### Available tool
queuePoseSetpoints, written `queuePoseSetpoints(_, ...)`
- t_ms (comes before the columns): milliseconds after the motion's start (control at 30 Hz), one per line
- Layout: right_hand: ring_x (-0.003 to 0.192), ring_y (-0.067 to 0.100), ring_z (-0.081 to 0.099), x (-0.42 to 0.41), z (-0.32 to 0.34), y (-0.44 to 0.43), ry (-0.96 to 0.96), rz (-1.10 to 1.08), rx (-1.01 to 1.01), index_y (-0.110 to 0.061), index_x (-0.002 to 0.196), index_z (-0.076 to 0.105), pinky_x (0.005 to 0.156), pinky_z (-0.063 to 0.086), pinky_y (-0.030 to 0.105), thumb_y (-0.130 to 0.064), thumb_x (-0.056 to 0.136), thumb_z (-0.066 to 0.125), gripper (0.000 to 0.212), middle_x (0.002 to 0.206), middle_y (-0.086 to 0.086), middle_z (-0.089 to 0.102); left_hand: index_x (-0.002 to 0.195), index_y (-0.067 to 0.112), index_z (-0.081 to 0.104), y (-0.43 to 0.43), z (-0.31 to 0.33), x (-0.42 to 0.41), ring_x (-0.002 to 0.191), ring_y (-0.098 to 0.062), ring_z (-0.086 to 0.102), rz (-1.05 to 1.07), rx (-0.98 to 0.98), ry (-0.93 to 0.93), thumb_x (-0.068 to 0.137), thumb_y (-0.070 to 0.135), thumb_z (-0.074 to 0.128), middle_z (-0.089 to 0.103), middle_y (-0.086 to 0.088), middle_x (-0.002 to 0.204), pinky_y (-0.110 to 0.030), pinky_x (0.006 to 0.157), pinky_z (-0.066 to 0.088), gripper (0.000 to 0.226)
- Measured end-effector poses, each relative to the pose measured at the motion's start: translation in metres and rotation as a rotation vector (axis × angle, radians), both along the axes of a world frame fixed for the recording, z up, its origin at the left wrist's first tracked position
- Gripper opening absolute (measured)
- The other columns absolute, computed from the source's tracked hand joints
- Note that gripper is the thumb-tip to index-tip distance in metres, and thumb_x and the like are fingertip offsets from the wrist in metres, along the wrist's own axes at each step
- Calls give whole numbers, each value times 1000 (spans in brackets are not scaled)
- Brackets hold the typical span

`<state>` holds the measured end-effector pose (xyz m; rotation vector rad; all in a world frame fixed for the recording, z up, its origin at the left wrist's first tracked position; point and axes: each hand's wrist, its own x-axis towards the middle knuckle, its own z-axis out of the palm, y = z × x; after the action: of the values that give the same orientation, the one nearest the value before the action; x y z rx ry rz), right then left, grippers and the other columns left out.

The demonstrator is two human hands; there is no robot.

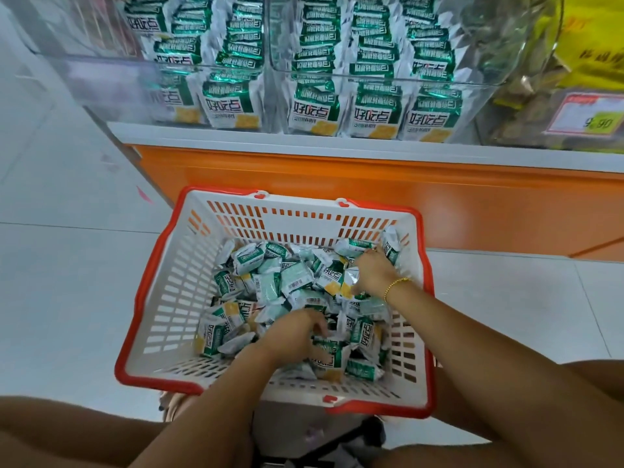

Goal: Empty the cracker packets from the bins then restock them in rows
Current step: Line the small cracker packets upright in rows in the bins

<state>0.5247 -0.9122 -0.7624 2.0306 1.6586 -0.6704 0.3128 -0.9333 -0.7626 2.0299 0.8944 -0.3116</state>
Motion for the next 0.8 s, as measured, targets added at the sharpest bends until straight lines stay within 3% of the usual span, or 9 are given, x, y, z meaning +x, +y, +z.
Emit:
queuePoseSetpoints(133, 96, 22, 61, 1, 11, 5, 120, -84, -11, -5, 102, 65, 112, 29, 39, -47, 83, 68, 46, 89, 4, 65, 113, 13, 60, -7, 0, -2, 100, -19, 58, -14, -83, 38, 73, 28, 82, 61, -3, 109, -27, 77, 47, 48)
queuePoseSetpoints(200, 85, 21, 60, 1, 17, 3, 258, -213, 45, -4, 110, 55, 88, 49, 35, -33, 87, 68, 39, 98, 10, 63, 111, 12, 59, -11, 0, -4, 100, -21, 57, 7, -100, 63, 71, 28, 83, 58, -4, 106, -31, 80, 48, 50)
queuePoseSetpoints(267, 92, 24, 59, 0, 28, 1, 348, -289, 133, -4, 118, 49, 72, 50, 34, -24, 87, 68, 41, 114, 13, 58, 120, 13, 57, -13, 0, -6, 109, -22, 55, -22, -99, 111, 71, 33, 82, 57, -5, 118, -31, 90, 47, 59)
queuePoseSetpoints(367, 104, 24, 54, 3, 45, 4, 474, -402, 246, -7, 123, 50, 81, 47, 31, -19, 84, 71, 45, 124, 10, 51, 132, 12, 53, -13, 3, -7, 119, -22, 51, -33, -109, 142, 74, 34, 80, 53, -6, 133, -29, 97, 42, 67)
queuePoseSetpoints(500, 129, 23, 45, 8, 80, 12, 716, -473, 296, -11, 128, 57, 98, 41, 30, -19, 76, 80, 57, 145, 4, 45, 130, 10, 54, -15, 12, -9, 118, -24, 52, 33, -133, 136, 78, 31, 77, 54, -8, 131, -31, 97, 43, 61)
queuePoseSetpoints(600, 129, 20, 45, 5, 112, 14, 1007, -521, 292, -15, 131, 55, 92, 50, 30, -22, 82, 75, 54, 154, 0, 30, 117, 9, 56, -10, 22, -12, 80, -17, 60, 250, -228, 23, 82, 29, 73, 61, -9, 96, -25, 73, 51, 44)
queuePoseSetpoints(667, 114, 14, 55, 1, 133, 12, 1118, -524, 235, -17, 129, 51, 76, 56, 22, -24, 88, 67, 44, 152, 0, 31, 102, 16, 50, -2, 39, -12, 59, -8, 47, 428, -333, -72, 85, 28, 70, 47, 0, 74, -18, 56, 41, 29)
queuePoseSetpoints(733, 90, 6, 63, -3, 151, 12, 1087, -452, 247, -19, 124, 49, 63, 54, 18, -30, 88, 66, 41, 137, 2, 45, 91, 19, 44, 9, 55, -13, 73, -11, 52, 610, -456, -197, 82, 33, 72, 40, 4, 81, -22, 71, 46, 33)
queuePoseSetpoints(800, 78, 7, 64, -8, 169, 13, 1103, -413, 290, -18, 118, 52, 59, 50, 18, -34, 78, 73, 48, 115, 4, 58, 101, 16, 47, 23, 74, -17, 98, -23, 59, 824, -611, -389, 74, 36, 78, 47, 0, 99, -35, 90, 52, 46)
